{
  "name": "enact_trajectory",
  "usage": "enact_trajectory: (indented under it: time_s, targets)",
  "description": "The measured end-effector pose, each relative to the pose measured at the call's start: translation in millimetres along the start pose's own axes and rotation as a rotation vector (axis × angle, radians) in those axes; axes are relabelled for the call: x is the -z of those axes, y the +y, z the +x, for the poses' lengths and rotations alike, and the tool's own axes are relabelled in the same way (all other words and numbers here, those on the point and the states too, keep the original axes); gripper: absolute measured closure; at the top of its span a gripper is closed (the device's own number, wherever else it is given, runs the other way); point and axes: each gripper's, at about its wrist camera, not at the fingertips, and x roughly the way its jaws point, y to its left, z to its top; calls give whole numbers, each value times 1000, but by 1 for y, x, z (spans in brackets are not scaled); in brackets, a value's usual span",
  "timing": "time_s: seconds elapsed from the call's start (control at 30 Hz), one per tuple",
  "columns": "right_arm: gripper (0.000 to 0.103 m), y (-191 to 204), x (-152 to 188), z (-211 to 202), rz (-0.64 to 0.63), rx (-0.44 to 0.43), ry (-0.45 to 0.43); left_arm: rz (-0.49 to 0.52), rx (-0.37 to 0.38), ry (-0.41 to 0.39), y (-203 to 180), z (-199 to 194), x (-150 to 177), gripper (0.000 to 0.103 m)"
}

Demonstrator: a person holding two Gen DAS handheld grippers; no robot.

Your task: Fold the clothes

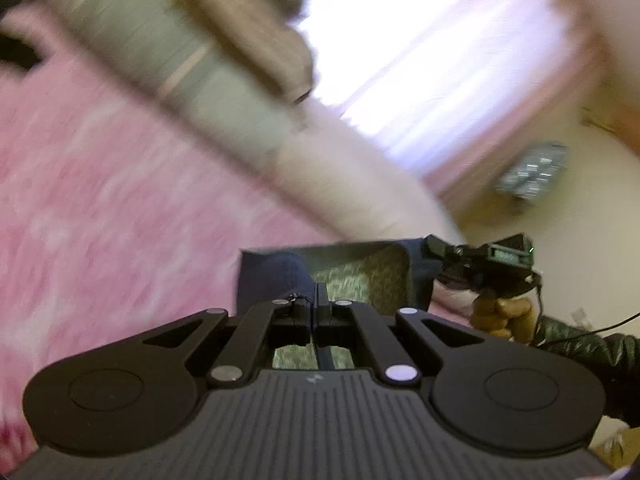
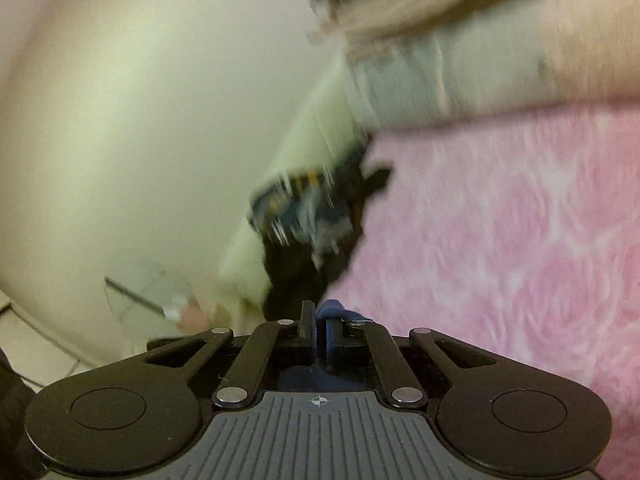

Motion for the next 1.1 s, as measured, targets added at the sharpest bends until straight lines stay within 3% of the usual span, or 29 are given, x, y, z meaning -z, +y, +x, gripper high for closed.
enact_trajectory:
  time_s: [0.2,0.33,0.47,0.7,0.93,1.1]
  targets:
    - [101,119,2,-82,-131,5,-301,223,190,-106,-83,-39,-69,103]
    - [101,218,29,-139,-261,42,-527,359,314,-169,-129,-69,-115,103]
    - [101,304,87,-139,-361,131,-698,522,432,-218,-170,-112,-155,103]
    - [101,455,188,-138,-534,290,-996,686,595,-269,-217,-202,-187,103]
    - [101,544,255,-95,-578,305,-1141,758,637,-314,-250,-271,-200,103]
    - [101,596,259,-91,-599,344,-1137,740,642,-332,-256,-293,-201,103]
